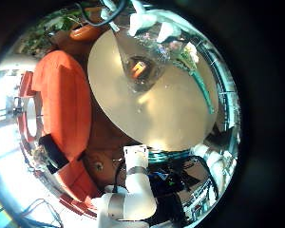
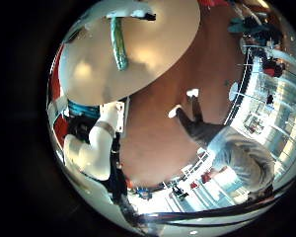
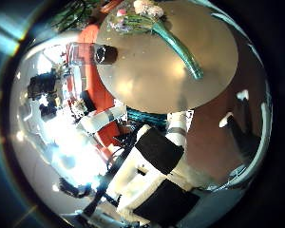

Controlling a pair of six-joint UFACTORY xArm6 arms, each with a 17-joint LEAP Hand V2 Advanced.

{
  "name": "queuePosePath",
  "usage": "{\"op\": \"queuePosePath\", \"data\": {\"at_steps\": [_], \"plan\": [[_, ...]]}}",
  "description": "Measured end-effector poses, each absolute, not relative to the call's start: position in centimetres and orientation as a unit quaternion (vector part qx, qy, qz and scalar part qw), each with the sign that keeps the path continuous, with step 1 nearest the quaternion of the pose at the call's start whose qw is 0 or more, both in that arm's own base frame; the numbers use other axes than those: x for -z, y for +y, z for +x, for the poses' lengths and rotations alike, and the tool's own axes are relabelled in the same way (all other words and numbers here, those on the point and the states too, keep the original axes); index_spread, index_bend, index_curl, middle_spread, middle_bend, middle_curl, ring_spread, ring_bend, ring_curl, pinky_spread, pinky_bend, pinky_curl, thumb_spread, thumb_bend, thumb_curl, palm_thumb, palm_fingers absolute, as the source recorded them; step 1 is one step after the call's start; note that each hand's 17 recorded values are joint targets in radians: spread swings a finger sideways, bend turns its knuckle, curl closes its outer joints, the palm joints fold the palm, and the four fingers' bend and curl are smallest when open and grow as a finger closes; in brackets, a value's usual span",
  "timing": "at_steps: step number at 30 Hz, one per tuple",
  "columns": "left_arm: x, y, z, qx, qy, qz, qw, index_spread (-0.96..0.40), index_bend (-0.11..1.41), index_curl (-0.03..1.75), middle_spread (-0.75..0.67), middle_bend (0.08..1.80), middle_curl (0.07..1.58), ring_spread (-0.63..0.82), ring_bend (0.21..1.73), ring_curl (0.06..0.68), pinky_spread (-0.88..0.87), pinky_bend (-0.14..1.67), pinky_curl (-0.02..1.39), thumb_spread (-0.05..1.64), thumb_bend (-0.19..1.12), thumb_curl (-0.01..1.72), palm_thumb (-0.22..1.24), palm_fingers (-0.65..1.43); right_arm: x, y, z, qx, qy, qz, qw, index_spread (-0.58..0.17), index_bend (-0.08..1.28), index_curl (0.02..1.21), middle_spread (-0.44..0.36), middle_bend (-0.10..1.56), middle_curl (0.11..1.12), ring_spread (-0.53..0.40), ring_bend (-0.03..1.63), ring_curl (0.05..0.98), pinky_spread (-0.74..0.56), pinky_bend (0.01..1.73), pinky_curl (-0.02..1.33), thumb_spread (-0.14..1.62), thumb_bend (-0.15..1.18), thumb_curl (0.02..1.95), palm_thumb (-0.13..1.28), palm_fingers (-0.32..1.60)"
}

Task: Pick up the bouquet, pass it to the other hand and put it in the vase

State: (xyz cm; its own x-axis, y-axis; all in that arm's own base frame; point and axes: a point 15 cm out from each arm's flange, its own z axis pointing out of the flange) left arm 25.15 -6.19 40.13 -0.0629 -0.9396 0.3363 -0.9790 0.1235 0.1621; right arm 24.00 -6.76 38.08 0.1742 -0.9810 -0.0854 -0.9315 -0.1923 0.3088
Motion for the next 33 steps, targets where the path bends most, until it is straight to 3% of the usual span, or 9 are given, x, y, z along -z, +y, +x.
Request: {"op": "queuePosePath", "data": {"at_steps": [15,17,19,23,33], "plan": [[-41.3,-7.0,24.2,-0.045,-0.753,0.636,0.164,0.04,0.20,0.41,0.40,0.19,0.33,0.56,0.41,0.204,0.53,0.17,0.23,1.04,-0.02,0.30,0.19,0.11,-37.3,-7.9,24.0,0.146,-0.633,0.754,0.093,-0.368,0.17,0.33,-0.045,0.29,0.37,0.032,0.63,0.208,0.37,0.61,0.09,1.28,-0.01,0.26,0.39,0.38],[-41.3,-7.2,24.2,-0.035,-0.762,0.628,0.152,0.04,0.20,0.41,0.40,0.19,0.32,0.56,0.41,0.203,0.53,0.17,0.23,1.04,-0.02,0.30,0.20,0.11,-37.0,-8.0,24.4,0.147,-0.634,0.753,0.093,-0.366,0.15,0.32,-0.059,0.28,0.37,0.006,0.68,0.217,0.33,0.63,0.09,1.28,-0.01,0.26,0.39,0.43],[-41.4,-7.6,24.1,-0.028,-0.771,0.619,0.144,0.05,0.19,0.41,0.40,0.19,0.33,0.56,0.41,0.204,0.53,0.17,0.23,1.05,-0.01,0.31,0.22,0.11,-36.3,-8.3,25.3,0.148,-0.637,0.750,0.093,-0.353,0.08,0.27,-0.066,0.26,0.36,-0.091,0.87,0.257,0.17,0.79,0.11,1.28,-0.01,0.26,0.40,0.59],[-41.0,-7.8,24.0,-0.005,-0.777,0.616,0.128,0.06,0.17,0.40,0.40,0.20,0.33,0.56,0.42,0.206,0.53,0.18,0.24,1.09,0.00,0.32,0.31,0.10,-35.2,-8.8,26.9,0.161,-0.643,0.742,0.096,-0.332,0.10,0.23,-0.074,0.31,0.39,-0.169,0.99,0.318,-0.06,1.00,0.16,1.28,-0.01,0.26,0.41,0.65],[-42.9,-8.9,22.8,0.034,-0.818,0.567,0.087,0.09,0.16,0.36,0.42,0.20,0.34,0.56,0.44,0.212,0.53,0.19,0.26,1.12,-0.02,0.32,0.36,0.09,-32.5,-8.4,29.7,0.155,-0.704,0.686,0.099,-0.307,0.16,0.23,-0.111,0.44,0.44,-0.257,1.10,0.369,-0.27,1.13,0.17,1.20,-0.02,0.30,0.43,0.67]]}}
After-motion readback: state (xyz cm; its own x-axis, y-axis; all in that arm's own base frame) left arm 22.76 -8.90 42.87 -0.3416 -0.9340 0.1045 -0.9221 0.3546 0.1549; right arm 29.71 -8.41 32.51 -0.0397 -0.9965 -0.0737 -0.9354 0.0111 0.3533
